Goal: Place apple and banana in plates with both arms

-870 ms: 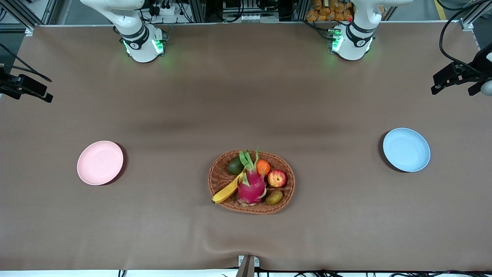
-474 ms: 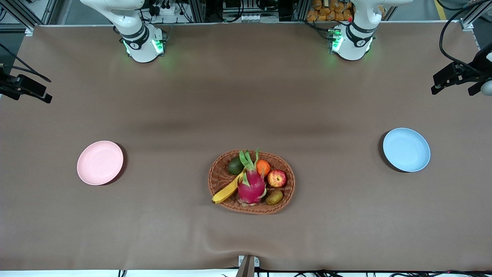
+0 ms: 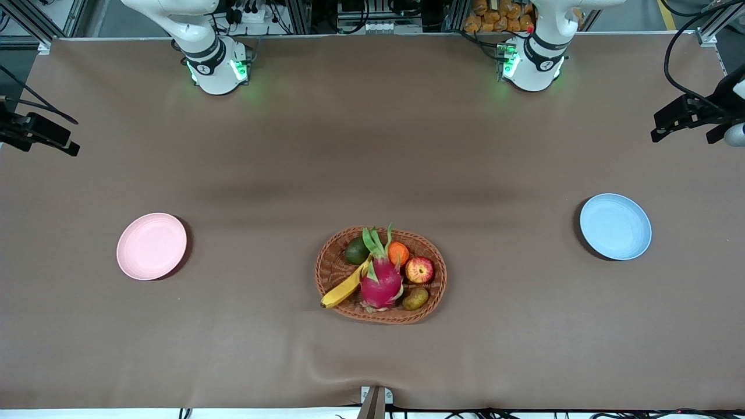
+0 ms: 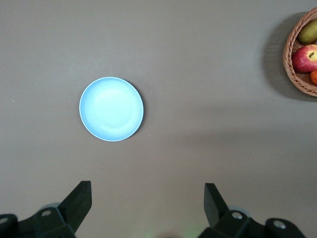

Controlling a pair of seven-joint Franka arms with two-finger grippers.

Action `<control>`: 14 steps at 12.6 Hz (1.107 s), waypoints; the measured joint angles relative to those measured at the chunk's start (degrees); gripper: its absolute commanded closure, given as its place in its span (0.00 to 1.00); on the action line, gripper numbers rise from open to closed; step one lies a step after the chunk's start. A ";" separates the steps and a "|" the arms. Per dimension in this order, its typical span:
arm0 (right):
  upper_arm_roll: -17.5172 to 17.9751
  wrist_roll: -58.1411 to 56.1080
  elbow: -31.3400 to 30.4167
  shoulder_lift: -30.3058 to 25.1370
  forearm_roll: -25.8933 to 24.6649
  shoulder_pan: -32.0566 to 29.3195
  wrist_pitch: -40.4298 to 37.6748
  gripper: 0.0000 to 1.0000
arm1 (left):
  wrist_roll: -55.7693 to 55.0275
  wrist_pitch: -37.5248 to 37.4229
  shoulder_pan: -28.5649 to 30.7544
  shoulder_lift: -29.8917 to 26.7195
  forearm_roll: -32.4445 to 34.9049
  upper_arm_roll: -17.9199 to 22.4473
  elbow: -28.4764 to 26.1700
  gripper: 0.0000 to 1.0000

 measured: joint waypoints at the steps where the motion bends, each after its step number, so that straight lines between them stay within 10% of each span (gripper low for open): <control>1: -0.03 0.00 0.00 0.00 0.02 0.00 0.00 0.00 | 0.00 -0.03 -0.18 0.42 0.00 -0.05 -0.09 0.00; 14: 0.79 1.19 -0.60 3.66 1.04 5.30 1.01 0.00 | 0.17 6.40 -4.19 19.50 -4.62 -2.15 6.48 0.00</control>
